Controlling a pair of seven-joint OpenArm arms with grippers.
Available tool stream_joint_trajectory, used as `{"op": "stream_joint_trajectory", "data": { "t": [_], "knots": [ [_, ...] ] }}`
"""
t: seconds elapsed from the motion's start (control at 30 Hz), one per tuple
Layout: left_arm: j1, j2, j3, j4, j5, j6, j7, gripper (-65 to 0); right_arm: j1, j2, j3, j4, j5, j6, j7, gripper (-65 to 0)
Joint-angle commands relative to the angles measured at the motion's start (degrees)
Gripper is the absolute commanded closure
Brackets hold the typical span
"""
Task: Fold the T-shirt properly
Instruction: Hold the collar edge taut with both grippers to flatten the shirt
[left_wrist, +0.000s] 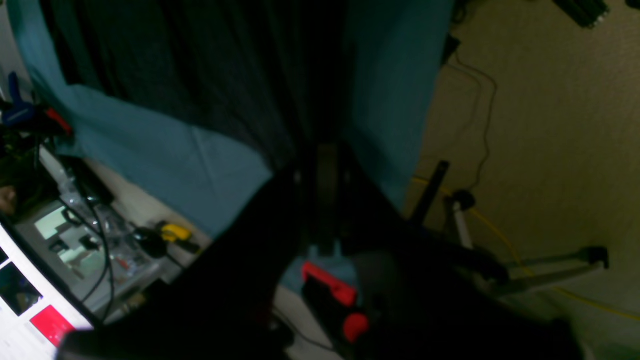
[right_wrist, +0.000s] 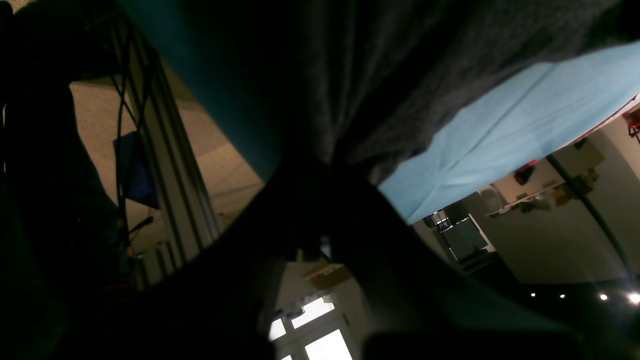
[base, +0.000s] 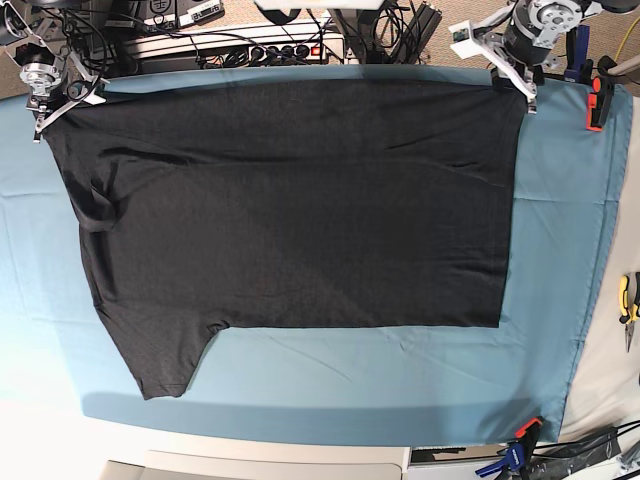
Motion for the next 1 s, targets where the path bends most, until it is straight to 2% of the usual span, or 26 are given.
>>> {"op": "stream_joint_trajectory", "data": {
  "t": [0.0, 0.17, 0.3, 0.47, 0.53, 0.6, 0.7, 0.77, 0.83, 0.97],
  "knots": [
    [0.28, -0.92, -0.28, 0.83, 0.72, 0.46, 0.85, 0.0, -0.31, 1.44, 0.59, 0.20, -0.15, 0.15, -2.10, 0.0],
    [0.28, -0.94, -0.28, 0.81, 0.70, 0.44, 0.83, 0.0, -0.31, 1.42, 0.59, 0.20, -0.13, 0.17, -2.36, 0.0],
    [0.28, -0.94, -0.28, 0.83, 0.70, 0.44, 0.85, -6.6, -0.31, 1.44, 0.59, 0.20, -0.13, 0.17, -2.75, 0.0],
    [0.28, -0.94, -0.28, 0.81, 0.70, 0.42, 0.85, -8.7, -0.31, 1.42, 0.59, 0.20, 0.28, 0.17, -3.06, 0.0],
    [0.28, -0.94, -0.28, 0.83, 0.70, 0.42, 0.87, -9.0, -0.28, 1.44, 0.59, 0.20, 1.07, 0.20, -3.26, -3.7],
    [0.28, -0.94, -0.28, 0.83, 0.70, 0.20, 0.87, -11.9, -0.31, 1.42, 0.59, 0.20, 1.40, 0.20, -3.45, -7.9],
    [0.28, -0.94, -0.28, 0.81, 0.70, 0.20, 0.85, -21.0, -0.31, 1.42, 0.59, 0.20, 1.38, 0.20, -3.93, -12.6],
    [0.28, -0.94, -0.28, 0.81, 0.70, 0.22, 0.85, -25.7, -0.31, 1.42, 0.59, 0.20, 1.38, 0.15, -4.00, -19.0],
    [0.28, -0.94, -0.28, 0.81, 0.70, 0.22, 0.85, -26.7, -0.31, 1.42, 0.59, 0.20, 1.36, 0.17, -4.09, -26.0],
    [0.28, -0.94, -0.28, 0.81, 0.70, 0.22, 0.87, -26.7, -0.31, 1.42, 0.59, 0.22, 1.36, -0.02, -4.98, -27.4]
  ]
}}
